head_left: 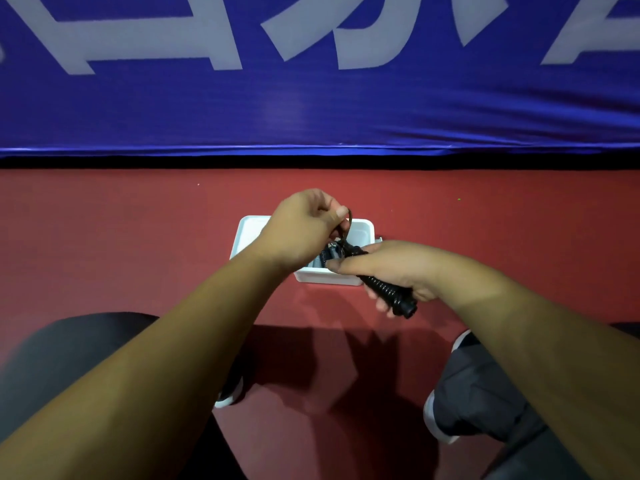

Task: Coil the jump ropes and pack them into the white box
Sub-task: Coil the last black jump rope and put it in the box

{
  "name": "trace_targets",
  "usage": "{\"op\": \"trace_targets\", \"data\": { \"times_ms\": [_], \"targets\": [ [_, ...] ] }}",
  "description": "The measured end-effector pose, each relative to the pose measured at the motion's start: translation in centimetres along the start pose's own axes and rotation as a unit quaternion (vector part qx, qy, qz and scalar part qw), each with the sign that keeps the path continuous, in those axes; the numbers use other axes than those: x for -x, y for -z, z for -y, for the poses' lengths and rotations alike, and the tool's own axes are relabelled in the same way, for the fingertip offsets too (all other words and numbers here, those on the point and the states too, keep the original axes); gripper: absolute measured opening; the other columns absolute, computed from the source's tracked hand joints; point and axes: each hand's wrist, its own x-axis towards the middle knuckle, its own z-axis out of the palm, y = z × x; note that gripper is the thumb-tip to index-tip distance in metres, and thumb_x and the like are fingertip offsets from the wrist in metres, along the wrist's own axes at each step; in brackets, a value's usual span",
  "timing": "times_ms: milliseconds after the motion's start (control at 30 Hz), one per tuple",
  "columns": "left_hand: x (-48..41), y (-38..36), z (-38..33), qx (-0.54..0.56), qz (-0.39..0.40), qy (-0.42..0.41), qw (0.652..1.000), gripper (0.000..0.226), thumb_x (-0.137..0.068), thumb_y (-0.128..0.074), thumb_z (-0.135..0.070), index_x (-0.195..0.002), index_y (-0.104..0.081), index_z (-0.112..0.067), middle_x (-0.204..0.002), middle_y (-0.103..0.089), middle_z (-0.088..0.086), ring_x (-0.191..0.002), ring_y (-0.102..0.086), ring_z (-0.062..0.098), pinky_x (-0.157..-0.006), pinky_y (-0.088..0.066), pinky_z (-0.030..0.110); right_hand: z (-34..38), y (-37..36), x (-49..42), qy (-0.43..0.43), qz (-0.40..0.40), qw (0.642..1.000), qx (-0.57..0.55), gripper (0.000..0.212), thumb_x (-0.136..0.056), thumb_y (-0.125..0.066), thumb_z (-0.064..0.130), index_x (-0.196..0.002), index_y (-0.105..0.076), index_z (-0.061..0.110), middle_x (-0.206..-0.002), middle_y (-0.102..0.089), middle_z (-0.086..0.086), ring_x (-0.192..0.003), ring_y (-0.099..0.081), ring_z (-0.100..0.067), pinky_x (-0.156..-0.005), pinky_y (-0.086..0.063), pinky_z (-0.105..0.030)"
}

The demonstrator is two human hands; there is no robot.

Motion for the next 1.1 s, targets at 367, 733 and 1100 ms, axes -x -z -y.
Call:
{"op": "trace_targets", "data": {
  "times_ms": [367, 733, 1100],
  "targets": [
    [0.1, 0.9, -0.6, 0.073, -0.050, 0.041, 0.995, 0.021, -0.098, -0.069, -0.025, -0.090, -0.069, -0.005, -0.085, -0.074, 0.018, -0.077, -0.065, 0.023, -0.098, -0.058, 0.057, -0.9, -0.5, -3.2, 0.031, -0.163, 0.986, 0.015, 0.077, -0.066, -0.080, 0.082, -0.103, -0.069, 0.016, -0.087, -0.074, -0.010, -0.073, -0.077, -0.031, -0.069, -0.065, -0.049],
    [0.4, 2.5, 0.3, -0.111, 0.052, 0.138, 0.983, 0.030, -0.107, -0.058, -0.031, -0.096, -0.080, -0.014, -0.075, -0.061, 0.004, -0.069, -0.066, 0.021, -0.076, -0.064, 0.039, -0.7, -0.8, -3.3, 0.122, -0.100, 0.972, -0.174, 0.017, -0.094, -0.079, 0.017, -0.109, -0.071, 0.020, -0.086, -0.072, -0.007, -0.064, -0.069, -0.022, -0.063, -0.061, -0.044],
    [0.3, 4.0, 0.9, -0.083, 0.002, 0.148, 0.986, 0.024, -0.101, -0.060, -0.023, -0.100, -0.081, -0.011, -0.091, -0.071, 0.008, -0.079, -0.060, 0.022, -0.076, -0.059, 0.038, 0.4, -1.2, -4.0, 0.118, -0.089, 0.971, -0.190, 0.012, -0.097, -0.070, 0.006, -0.101, -0.067, 0.017, -0.086, -0.070, -0.009, -0.081, -0.067, -0.026, -0.086, -0.060, -0.060]
  ]
}}
